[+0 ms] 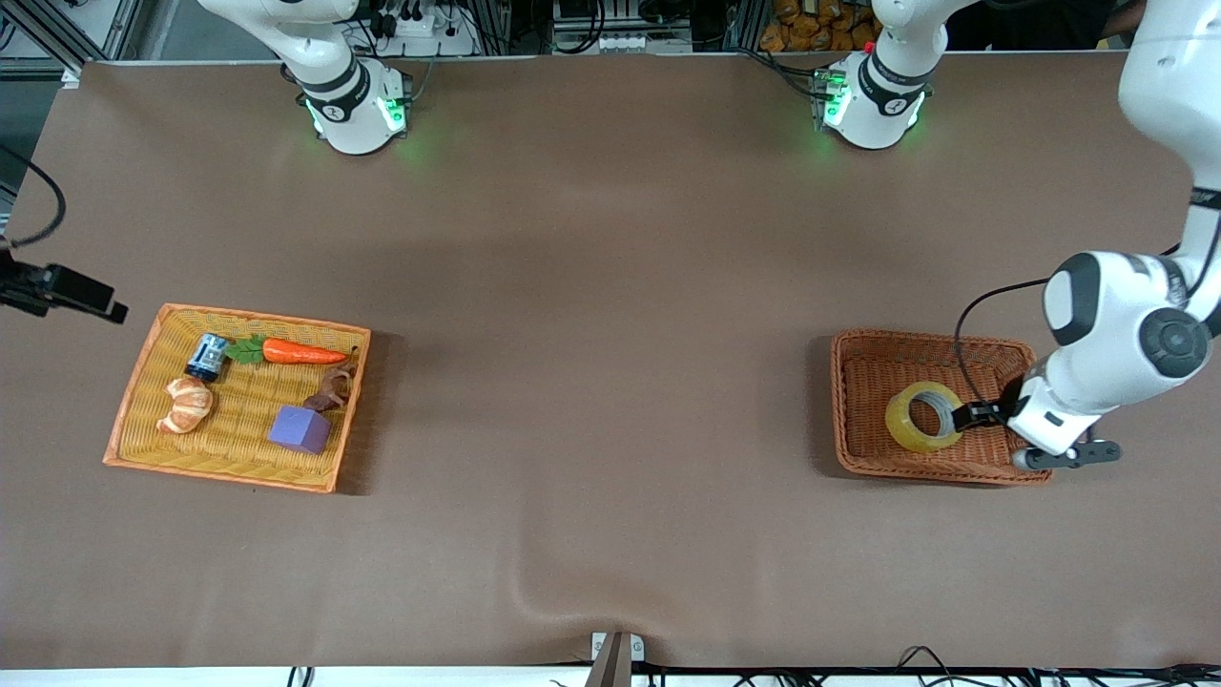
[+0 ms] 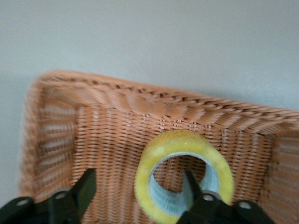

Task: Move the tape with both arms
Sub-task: 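Open the left gripper and raise it away from the basket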

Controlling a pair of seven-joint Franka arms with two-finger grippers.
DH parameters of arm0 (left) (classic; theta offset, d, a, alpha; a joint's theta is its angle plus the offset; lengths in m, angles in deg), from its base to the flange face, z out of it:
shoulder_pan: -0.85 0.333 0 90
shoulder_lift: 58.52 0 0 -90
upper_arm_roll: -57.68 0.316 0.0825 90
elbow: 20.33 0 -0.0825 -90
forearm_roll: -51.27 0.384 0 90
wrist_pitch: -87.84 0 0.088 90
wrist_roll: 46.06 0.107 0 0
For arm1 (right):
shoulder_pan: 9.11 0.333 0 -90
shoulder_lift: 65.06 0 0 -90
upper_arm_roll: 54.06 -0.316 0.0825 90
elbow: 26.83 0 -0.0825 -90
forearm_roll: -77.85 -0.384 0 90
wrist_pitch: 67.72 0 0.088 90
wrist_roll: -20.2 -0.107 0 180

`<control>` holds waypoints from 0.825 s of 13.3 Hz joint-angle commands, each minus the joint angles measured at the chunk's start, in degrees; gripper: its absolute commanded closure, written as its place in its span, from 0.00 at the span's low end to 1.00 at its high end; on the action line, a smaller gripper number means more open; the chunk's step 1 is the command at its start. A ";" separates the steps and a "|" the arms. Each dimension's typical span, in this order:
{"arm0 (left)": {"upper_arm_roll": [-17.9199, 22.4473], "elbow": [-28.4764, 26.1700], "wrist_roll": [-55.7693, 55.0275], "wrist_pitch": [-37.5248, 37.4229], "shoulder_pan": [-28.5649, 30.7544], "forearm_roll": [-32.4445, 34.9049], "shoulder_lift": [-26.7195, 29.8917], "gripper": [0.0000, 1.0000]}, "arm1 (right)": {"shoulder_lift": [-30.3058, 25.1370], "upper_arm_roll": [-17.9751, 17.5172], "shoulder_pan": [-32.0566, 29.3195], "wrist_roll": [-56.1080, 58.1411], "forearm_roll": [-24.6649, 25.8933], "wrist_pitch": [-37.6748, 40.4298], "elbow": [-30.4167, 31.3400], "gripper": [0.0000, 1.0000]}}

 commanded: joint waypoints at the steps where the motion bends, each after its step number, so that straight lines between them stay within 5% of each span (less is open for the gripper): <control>1: -3.80 3.67 -0.54 -14.66 -0.46 1.12 11.99 0.00 | -0.28 -0.21 -0.78 0.22 -1.19 1.78 -2.33 0.00; 5: -9.52 14.14 -0.63 -36.31 -0.11 -2.90 19.12 0.00 | -1.08 -0.12 -0.79 1.44 0.04 0.36 -2.07 0.00; 7: -9.09 14.68 -0.28 -39.23 0.33 -9.39 22.99 0.00 | -1.08 -0.56 -0.52 4.25 3.81 6.76 -1.71 0.00; 11: -8.82 14.77 -0.11 -41.26 0.51 -11.09 24.41 0.00 | -2.30 -0.03 -2.71 10.84 4.17 8.37 -1.62 0.00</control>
